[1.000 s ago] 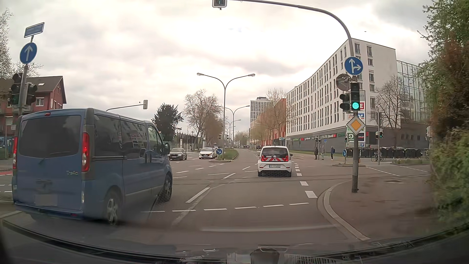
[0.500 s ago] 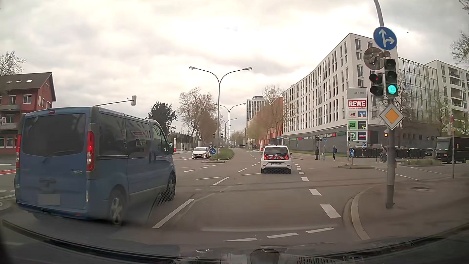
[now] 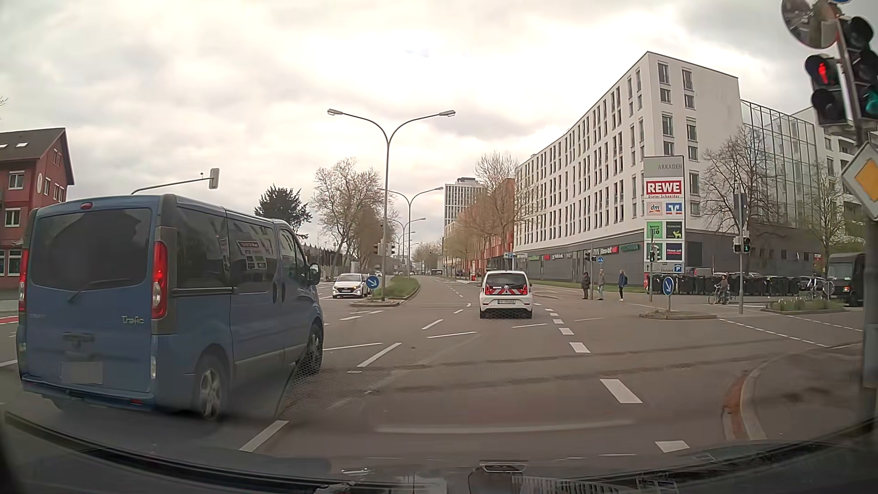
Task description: Follow the waypoints while adhering to traffic rules and regulations
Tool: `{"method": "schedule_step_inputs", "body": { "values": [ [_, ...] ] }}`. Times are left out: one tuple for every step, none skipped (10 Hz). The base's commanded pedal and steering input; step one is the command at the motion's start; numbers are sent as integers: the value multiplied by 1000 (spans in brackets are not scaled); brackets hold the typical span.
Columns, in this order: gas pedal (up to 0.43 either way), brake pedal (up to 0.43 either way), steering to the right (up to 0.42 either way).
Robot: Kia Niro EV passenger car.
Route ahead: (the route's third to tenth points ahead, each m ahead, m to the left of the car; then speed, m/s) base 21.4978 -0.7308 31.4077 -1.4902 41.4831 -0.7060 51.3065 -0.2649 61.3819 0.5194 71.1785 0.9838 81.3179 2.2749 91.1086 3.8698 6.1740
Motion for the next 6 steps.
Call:
{"method": "schedule_step_inputs", "body": {
  "values": [
    [228,0,62],
    [228,0,61],
    [228,0,62],
    [228,0,61],
    [228,0,60],
    [228,0,56]
  ]
}}
